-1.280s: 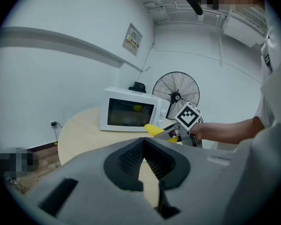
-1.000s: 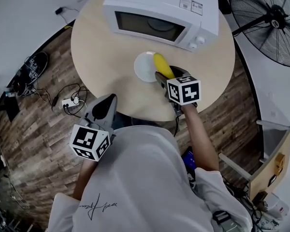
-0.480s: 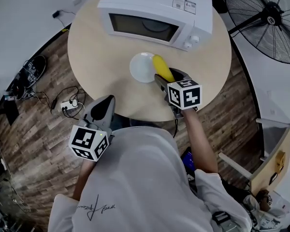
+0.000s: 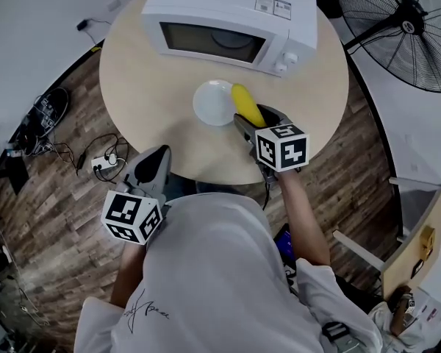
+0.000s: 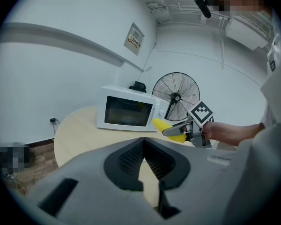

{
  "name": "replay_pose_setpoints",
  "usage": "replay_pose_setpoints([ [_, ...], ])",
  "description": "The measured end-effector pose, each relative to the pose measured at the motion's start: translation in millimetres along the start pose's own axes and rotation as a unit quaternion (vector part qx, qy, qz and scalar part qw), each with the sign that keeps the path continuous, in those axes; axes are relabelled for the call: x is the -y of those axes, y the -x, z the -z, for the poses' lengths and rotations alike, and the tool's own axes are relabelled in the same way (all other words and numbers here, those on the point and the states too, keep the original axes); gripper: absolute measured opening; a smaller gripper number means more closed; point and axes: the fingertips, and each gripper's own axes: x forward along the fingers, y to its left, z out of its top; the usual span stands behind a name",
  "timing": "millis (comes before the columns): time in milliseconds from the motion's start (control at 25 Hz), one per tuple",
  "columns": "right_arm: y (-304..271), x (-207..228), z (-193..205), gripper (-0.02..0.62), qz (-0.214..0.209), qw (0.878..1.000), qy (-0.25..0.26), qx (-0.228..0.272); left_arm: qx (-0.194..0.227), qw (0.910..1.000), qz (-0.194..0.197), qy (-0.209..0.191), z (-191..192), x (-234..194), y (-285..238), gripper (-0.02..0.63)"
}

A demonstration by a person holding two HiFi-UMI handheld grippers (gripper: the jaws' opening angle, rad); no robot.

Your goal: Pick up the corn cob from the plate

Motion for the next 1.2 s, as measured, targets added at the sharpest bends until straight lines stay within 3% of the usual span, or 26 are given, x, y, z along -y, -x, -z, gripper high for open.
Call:
replay_pose_setpoints([
  [1200, 50.1, -6.5, -5.6, 0.27, 0.01, 0.998, -0.027, 0.057, -0.002, 0.9998, 0.004, 0.019, 5.9, -5.3, -1.7, -0.008],
])
